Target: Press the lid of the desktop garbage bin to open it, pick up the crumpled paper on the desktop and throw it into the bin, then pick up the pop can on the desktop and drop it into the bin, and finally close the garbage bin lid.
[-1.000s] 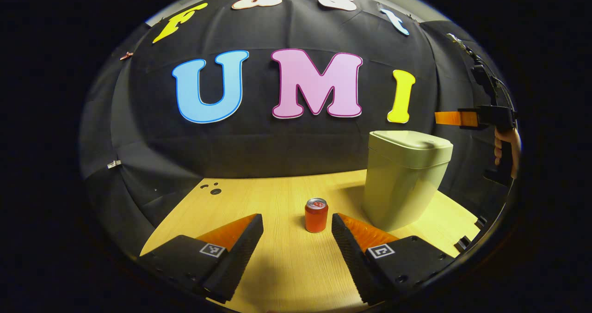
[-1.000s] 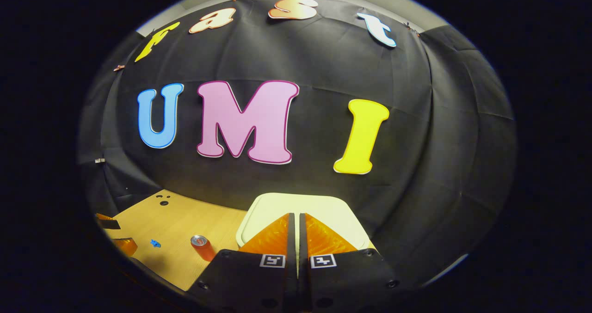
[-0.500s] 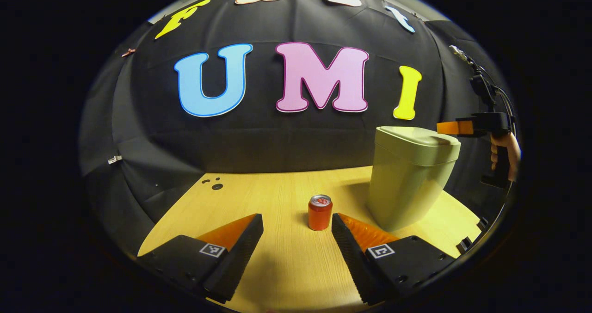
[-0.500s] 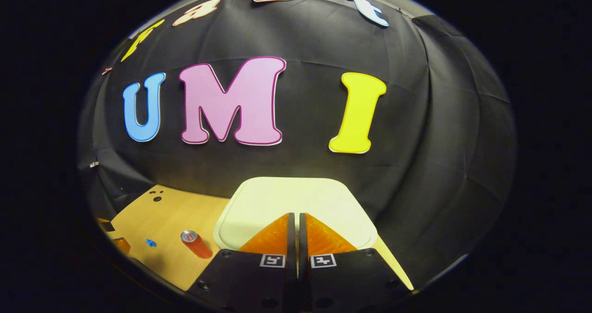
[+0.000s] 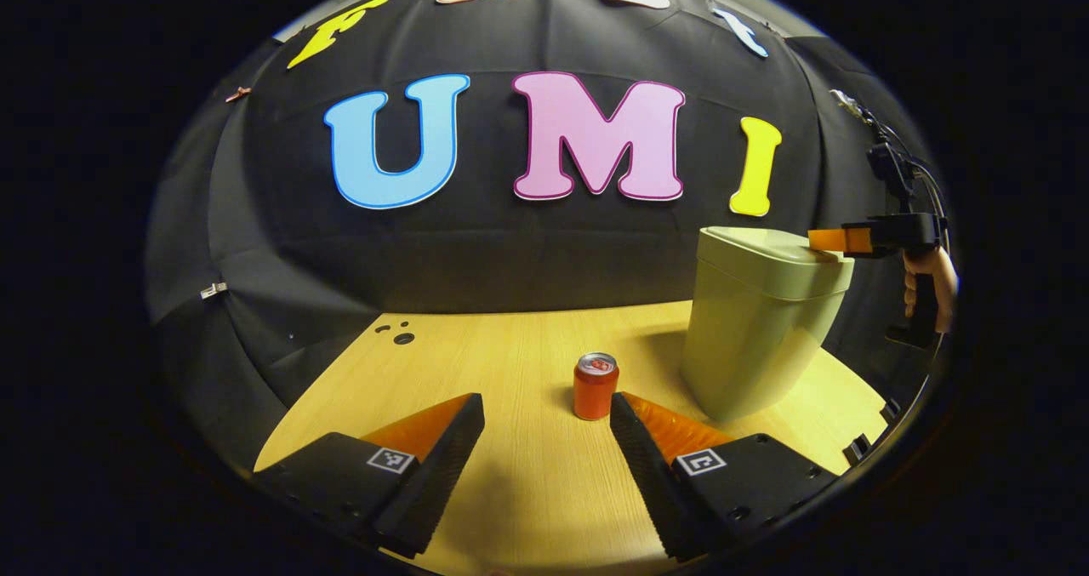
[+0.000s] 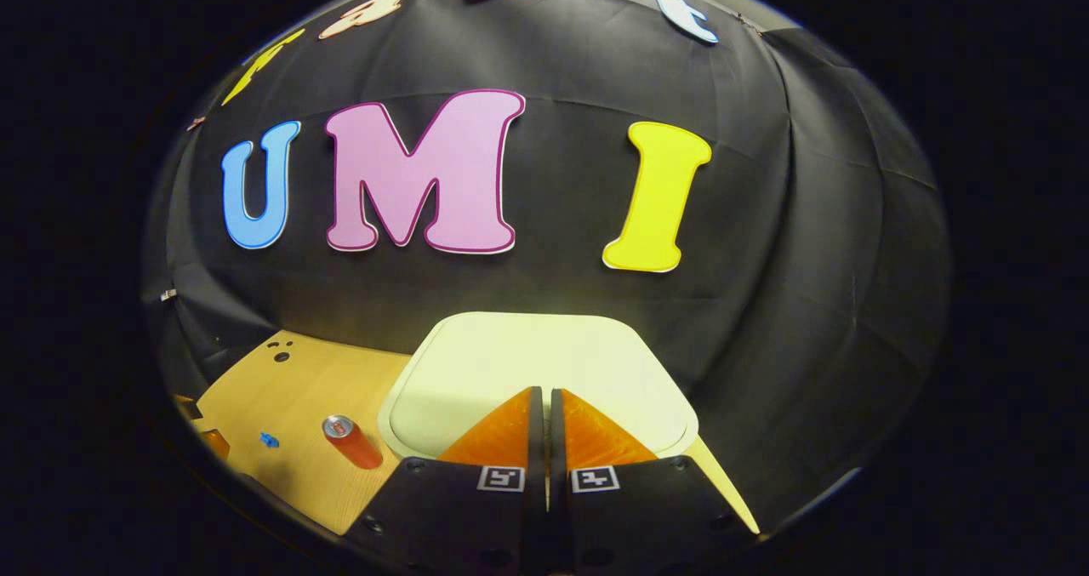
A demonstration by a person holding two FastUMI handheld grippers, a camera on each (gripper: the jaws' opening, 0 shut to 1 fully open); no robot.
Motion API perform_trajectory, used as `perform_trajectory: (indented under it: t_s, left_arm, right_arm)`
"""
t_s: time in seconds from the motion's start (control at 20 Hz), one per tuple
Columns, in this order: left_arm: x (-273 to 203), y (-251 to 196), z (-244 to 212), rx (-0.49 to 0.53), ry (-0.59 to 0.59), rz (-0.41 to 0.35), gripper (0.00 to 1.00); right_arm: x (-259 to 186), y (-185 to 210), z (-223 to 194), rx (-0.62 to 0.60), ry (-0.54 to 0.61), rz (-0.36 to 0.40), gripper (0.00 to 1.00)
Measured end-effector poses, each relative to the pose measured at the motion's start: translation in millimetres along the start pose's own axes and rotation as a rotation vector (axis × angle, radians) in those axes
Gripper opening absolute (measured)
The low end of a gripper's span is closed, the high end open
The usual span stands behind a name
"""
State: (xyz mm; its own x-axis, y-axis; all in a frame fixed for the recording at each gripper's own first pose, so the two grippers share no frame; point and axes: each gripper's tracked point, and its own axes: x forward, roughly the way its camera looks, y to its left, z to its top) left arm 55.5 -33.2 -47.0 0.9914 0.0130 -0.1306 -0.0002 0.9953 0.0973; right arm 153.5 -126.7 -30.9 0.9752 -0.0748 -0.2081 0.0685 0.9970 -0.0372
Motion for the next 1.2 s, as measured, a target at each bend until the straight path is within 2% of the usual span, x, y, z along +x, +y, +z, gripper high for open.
perform_trajectory:
  t_s: [0.25,0.4,0.55,0.7,0.75,0.85,1.2]
  left_arm:
    - [-2,1,2,0.001,-0.011,-0.003,0.96]
    - [-5,6,8,0.016,-0.035,0.011,0.96]
    - [-8,14,19,0.024,-0.069,0.019,0.95]
    - [-14,29,27,0.020,-0.106,0.044,0.95]
    - [-16,35,29,0.017,-0.113,0.053,0.95]
    - [-23,50,36,0.026,-0.145,0.073,0.95]
    - [-40,104,37,0.002,-0.180,0.111,0.95]
  right_arm:
    - [-2,0,3,0.041,-0.013,0.017,0.06]
    - [0,7,19,0.066,-0.034,0.050,0.05]
    - [-5,2,56,0.059,-0.113,0.029,0.05]
    - [-14,7,82,0.030,-0.158,0.031,0.05]
    - [-18,8,91,0.030,-0.175,0.032,0.08]
    - [-29,10,104,0.026,-0.201,0.028,0.05]
    - [-75,30,116,0.011,-0.237,0.034,0.05]
